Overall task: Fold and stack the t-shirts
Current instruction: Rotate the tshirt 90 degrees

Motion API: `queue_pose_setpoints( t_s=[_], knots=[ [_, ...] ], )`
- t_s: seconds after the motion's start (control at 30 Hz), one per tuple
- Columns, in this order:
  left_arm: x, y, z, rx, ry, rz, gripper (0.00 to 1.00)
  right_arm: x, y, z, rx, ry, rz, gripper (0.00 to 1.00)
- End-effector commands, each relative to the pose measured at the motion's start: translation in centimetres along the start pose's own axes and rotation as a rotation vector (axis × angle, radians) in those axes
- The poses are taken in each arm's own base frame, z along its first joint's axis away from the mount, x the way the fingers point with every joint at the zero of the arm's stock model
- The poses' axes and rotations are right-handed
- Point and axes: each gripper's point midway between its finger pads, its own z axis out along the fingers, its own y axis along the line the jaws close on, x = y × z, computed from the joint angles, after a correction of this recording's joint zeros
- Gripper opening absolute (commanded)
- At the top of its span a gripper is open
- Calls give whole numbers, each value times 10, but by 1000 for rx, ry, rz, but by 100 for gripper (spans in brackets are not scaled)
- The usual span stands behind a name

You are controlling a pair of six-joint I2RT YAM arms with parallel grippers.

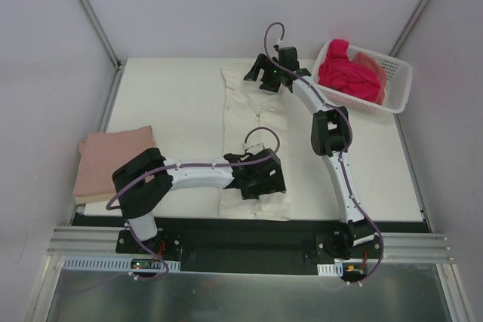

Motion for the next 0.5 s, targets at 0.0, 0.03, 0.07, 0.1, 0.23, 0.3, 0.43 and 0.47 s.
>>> queue_pose_setpoints(
  t_s=[0.0,0.03,0.07,0.1,0.23,0.3,0.43,0.47],
  knots=[
    [26,-24,-16,64,45,24,99,-19,-4,8,1,-86,-36,97],
    [29,-23,-20,67,39,36,99,-19,-2,6,1,-83,-56,97],
    [36,-27,-26,85,35,71,99,-25,3,-1,6,-93,-88,97],
    [32,-33,-37,112,-7,91,99,-22,4,-4,13,-79,-101,97],
    [28,-48,-69,191,-86,169,99,-50,55,-54,-35,-123,-179,97],
    [25,-50,-83,221,-101,205,99,-51,73,-76,-37,-115,-236,97],
    [21,-22,-96,179,-131,240,99,-57,114,-151,-1,-157,-353,97],
    [21,-12,-98,163,-134,238,99,-49,105,-163,58,-137,-346,97]
  ],
)
